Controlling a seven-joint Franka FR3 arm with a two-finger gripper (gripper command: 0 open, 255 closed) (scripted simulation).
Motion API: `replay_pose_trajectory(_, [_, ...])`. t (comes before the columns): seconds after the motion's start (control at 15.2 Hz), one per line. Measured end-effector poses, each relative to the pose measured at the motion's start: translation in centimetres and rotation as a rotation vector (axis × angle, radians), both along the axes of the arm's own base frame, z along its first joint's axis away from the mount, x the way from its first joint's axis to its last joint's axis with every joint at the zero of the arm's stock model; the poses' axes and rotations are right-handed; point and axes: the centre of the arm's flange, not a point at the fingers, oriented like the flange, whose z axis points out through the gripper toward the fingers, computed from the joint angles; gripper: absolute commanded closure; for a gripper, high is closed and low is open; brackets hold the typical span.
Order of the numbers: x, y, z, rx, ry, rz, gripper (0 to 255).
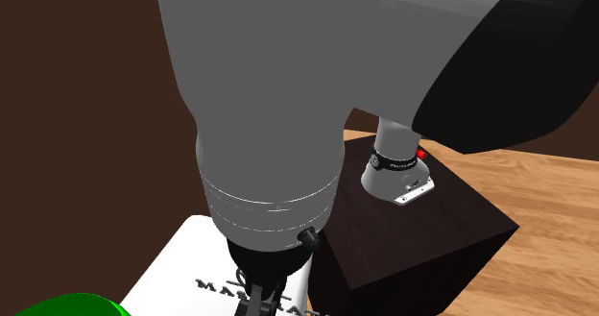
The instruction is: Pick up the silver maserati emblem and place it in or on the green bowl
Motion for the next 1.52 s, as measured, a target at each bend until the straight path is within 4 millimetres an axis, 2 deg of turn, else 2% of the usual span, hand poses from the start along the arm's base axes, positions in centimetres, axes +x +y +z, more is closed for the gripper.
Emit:
replay_pose_trajectory(0.26, [-0.1, 0.0, 1.1, 0.0, 0.0, 0.0, 255])
replay_pose_trajectory(1.52, [0.0, 0.0, 11.1, 0.0, 0.0, 0.0, 255])
